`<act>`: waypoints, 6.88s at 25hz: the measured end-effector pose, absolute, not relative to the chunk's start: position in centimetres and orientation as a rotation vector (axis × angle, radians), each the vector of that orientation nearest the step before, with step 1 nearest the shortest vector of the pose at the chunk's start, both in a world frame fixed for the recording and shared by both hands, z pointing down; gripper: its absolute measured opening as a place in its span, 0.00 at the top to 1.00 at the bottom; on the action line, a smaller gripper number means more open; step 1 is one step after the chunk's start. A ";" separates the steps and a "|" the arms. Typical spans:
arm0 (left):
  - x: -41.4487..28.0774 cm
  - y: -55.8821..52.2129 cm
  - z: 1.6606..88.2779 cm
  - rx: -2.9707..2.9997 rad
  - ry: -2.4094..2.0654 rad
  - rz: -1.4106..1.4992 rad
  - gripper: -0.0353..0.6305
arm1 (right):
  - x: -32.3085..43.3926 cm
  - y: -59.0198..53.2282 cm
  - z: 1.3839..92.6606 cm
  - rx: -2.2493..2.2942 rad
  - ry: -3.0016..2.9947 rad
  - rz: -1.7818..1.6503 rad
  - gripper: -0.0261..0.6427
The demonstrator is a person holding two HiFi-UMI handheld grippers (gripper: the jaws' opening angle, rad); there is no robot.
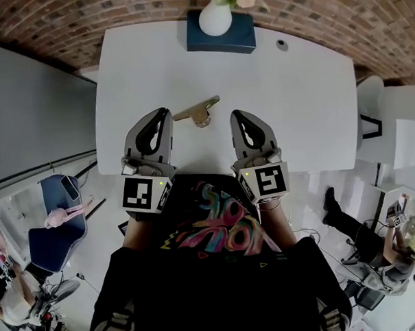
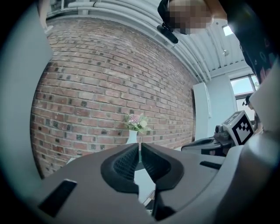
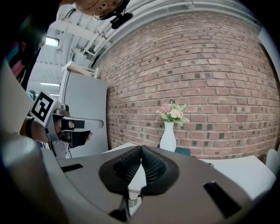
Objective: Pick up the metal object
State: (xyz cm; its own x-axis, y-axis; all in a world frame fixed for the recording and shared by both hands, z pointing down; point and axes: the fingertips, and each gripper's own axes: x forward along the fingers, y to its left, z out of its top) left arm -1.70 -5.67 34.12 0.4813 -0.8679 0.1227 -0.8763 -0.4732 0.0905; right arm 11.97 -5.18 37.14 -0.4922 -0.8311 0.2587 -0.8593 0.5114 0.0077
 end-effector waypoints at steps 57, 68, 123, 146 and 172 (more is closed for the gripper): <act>-4.7 -7.7 39.8 2.508 -1.465 0.157 0.89 | 8.2 -8.3 45.9 1.298 -2.507 0.421 0.58; -3.4 -7.4 42.5 2.489 -1.408 0.198 0.89 | 7.4 -7.4 52.9 1.212 -2.443 0.524 0.51; -4.3 -5.2 45.6 2.411 -1.394 0.232 0.89 | 5.0 -7.8 63.5 1.151 -2.099 0.580 0.52; -4.8 -6.0 43.0 2.473 -1.401 0.202 0.89 | 5.4 -7.5 57.5 1.177 -2.202 0.548 0.52; -2.8 -7.1 39.0 2.549 -1.392 0.139 0.89 | 10.5 -8.4 40.3 1.406 -2.446 0.376 0.54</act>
